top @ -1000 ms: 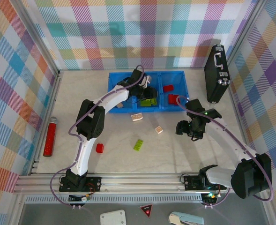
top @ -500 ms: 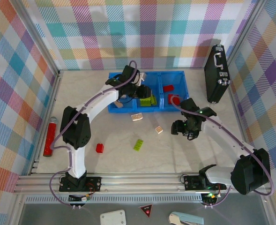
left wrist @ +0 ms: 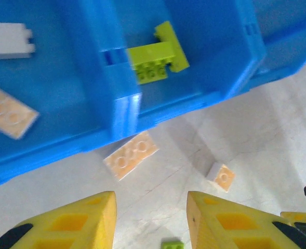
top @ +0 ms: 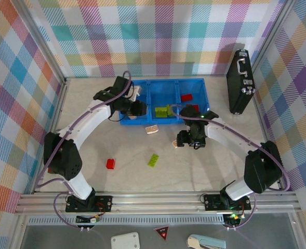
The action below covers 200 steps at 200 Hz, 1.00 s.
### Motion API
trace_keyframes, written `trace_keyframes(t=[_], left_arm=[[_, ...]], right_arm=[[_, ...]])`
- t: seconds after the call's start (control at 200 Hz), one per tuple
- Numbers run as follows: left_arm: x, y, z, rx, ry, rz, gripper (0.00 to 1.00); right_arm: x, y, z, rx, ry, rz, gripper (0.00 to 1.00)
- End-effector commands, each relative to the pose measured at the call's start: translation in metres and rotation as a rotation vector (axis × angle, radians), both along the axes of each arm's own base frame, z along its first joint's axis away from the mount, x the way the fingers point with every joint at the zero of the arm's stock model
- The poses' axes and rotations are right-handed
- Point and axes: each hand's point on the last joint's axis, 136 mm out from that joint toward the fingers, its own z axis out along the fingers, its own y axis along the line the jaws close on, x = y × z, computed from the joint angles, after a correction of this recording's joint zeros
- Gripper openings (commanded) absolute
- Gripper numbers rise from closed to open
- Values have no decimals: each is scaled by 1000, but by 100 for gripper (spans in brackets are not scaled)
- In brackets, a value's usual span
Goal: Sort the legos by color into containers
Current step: Pick up the lego from the center of the table.
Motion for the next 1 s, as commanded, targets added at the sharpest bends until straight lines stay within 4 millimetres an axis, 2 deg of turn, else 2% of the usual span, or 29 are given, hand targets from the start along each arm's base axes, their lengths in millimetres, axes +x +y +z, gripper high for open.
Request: trace_keyframes(t=[0.0,0.215,0.465,0.585,0.81,0.995], left_arm=[[-17,25,8,-1,10,10,41],[-31,68,-1,26,40,59,41],[-43,99,-20,106,24,89,42],[-43,104,-32,135,20,93,41],[-40,107,-38,146,6,90,40],[-38,108,-35,144,-4,97,40]], right_arm=[[7,16,-4,-23,-1,34,71],[17,33,-17,-93,7,80,71],[31,34,-29,-104,-26,-61,70],[37,38,-34,-70,-34,-190,71],[44,26,-30,-109,-48,-508,69],[47,30,-34,-79,-47,-591,66]])
